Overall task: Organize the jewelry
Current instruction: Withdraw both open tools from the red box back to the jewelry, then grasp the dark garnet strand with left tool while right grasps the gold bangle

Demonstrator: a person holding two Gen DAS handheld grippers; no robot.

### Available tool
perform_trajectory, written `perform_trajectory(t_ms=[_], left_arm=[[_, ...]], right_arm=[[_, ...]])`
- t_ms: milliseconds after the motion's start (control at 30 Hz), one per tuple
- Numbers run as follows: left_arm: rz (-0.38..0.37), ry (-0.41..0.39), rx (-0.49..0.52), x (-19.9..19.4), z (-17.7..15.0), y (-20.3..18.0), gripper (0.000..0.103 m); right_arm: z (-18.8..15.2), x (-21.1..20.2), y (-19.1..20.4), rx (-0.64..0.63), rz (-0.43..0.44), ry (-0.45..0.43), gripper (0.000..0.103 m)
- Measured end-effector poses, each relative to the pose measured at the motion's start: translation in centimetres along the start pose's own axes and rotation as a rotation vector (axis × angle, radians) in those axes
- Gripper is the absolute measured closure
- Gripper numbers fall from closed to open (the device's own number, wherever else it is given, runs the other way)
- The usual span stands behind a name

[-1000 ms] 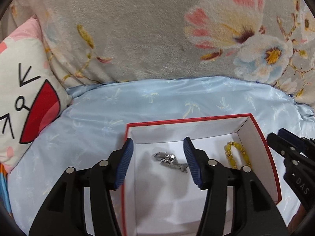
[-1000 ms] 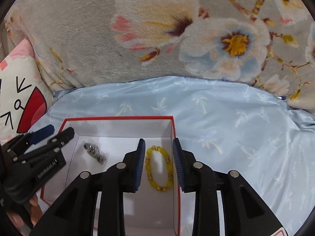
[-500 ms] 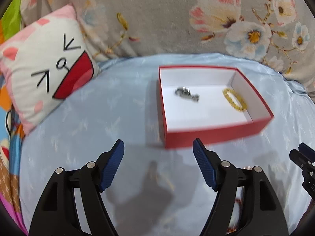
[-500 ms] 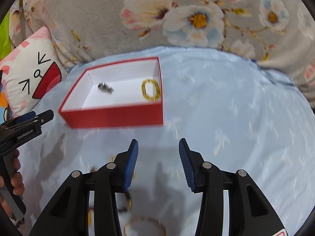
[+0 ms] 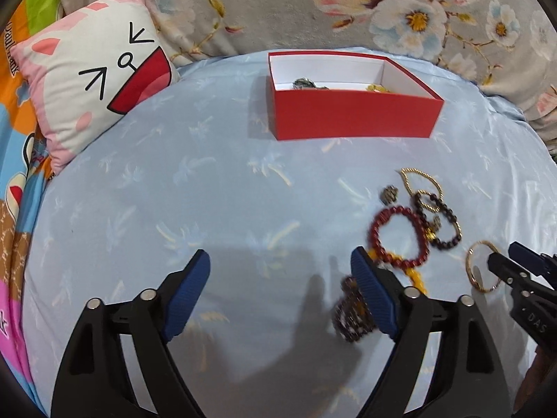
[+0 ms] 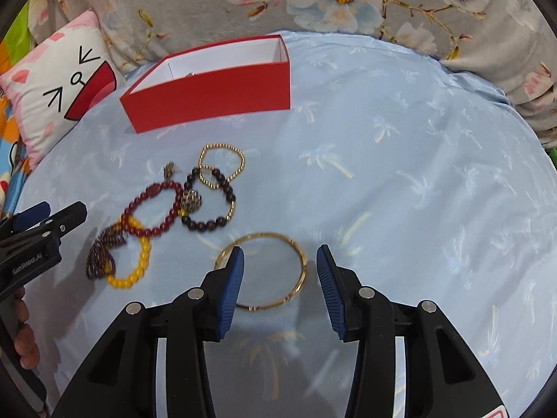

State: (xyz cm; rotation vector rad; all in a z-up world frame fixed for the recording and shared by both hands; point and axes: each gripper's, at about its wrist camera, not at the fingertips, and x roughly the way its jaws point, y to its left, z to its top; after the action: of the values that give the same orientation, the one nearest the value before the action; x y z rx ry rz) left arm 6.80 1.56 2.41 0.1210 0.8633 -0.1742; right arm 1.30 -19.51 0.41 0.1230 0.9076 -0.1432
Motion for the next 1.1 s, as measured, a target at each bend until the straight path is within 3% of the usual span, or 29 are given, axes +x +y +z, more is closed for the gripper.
perform_trajectory(t_ms=[200,500,600,800,967,1100], left_arm=[[-0.014,0.003,0.003,-0.2,-1.3,-1.5,0.02],[-0.006,0.027,-0.007,1.0,-2.2,-2.1,0.02],[-0.02,0.04,-0.021,1.5,-2.4,-2.0,0.025],[-0.036,0.023,-0.011,1.3,-2.3,-2.3,0.05],[-0.091,0.033,-0.034,1.1,-2.0,-1.8,0.081],[-0.125,0.043,-0.054,0.9,-1.8,-1.4,0.086]], right_arm=[[-1.2,-0.6,0.8,-0.023,0.025,-0.022,0.043],[-1.5,0.6,1.6,-0.057,0.018,-0.02,0.04],[-1.4,0.7,1.5,-0.056,0.015,-0.023,0.042],[-1.3,0.7,1.4,-0.047,0.015,-0.03,0.045],[-1.4,0.6,1.3,-0.033,0.027,-0.028,0.045],[-1.4,0.4,1.1,-0.017,0.043,-0.025,0.046]])
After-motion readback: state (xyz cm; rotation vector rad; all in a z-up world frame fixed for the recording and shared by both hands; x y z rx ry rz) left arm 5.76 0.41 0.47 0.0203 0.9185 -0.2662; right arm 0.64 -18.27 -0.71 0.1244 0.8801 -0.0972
